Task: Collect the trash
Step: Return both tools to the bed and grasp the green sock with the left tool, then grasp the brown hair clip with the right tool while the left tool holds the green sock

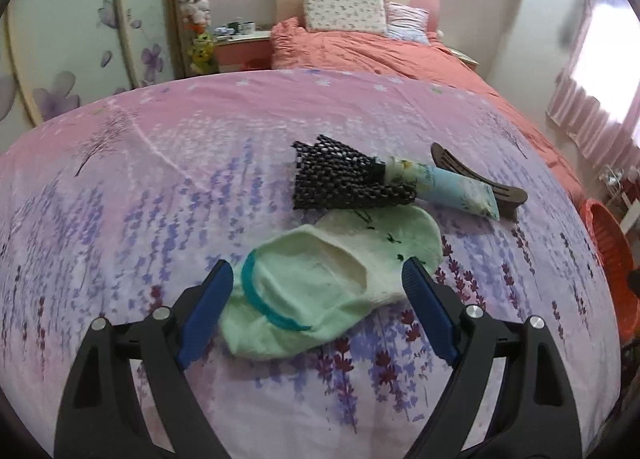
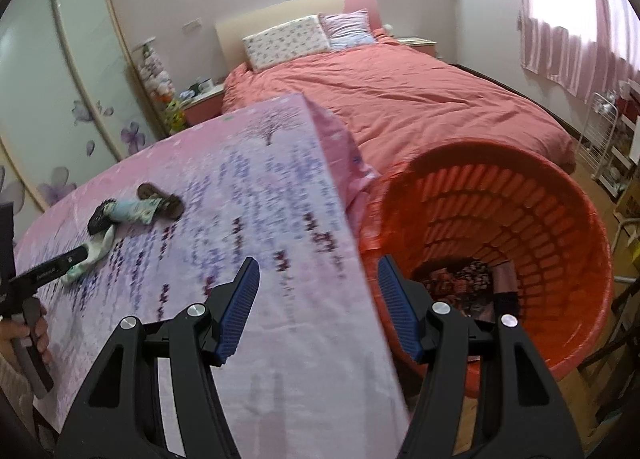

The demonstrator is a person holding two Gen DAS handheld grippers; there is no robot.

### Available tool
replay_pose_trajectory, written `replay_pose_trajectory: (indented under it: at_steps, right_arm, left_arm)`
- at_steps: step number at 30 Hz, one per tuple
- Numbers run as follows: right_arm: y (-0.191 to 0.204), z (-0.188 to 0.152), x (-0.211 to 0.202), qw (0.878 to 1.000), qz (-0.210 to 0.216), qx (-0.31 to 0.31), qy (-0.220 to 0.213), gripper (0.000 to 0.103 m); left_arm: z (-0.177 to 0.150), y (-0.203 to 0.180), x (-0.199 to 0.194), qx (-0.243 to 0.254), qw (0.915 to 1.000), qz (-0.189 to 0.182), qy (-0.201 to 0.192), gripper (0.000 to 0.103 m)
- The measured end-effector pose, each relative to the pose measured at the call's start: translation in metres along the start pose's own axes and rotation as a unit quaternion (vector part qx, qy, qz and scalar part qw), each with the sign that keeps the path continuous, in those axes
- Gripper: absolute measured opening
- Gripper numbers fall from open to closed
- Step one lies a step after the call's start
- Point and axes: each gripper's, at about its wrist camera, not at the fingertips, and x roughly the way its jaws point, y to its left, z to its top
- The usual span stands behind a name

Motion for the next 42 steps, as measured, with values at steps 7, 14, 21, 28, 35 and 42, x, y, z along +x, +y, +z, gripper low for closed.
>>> replay_pose_trajectory:
  at_steps: [7,14,21,28,35,42]
  right_arm:
    - [0.024,0.001,0.006,1.0,0.008,-0.013,0.008,0.062]
    - [0.053,-0.001,0.019,0.999,0.019,-0.029,0.022,0.062]
    - [0.088,-0.001,0.038,0.997,0.038,-0.058,0.037,0.062]
    - [0.13,0.015,0.065,0.994,0.036,-0.098,0.031,0.052]
    - [0.152,0.033,0.104,0.992,0.027,-0.116,0.05,0.049]
    - [0.175,0.047,0.122,0.985,0.041,-0.154,0.06,0.049]
  left_arm:
    - [-0.002,-0.027,0.018,0.057,0.9976,0.018,0.033,0.097]
    - [0.008,-0.018,0.013,0.041,0.999,0.004,0.018,0.014]
    - [-0.005,0.014,-0.005,0.042,0.9958,0.079,0.016,0.01]
    - [-0.011,0.04,-0.007,0.005,0.9972,0.074,0.004,0.016]
    - [-0.015,0.049,-0.009,-0.01,0.9981,0.06,0.004,0.018]
    - [-0.016,0.059,-0.01,-0.02,0.9983,0.054,0.005,0.021]
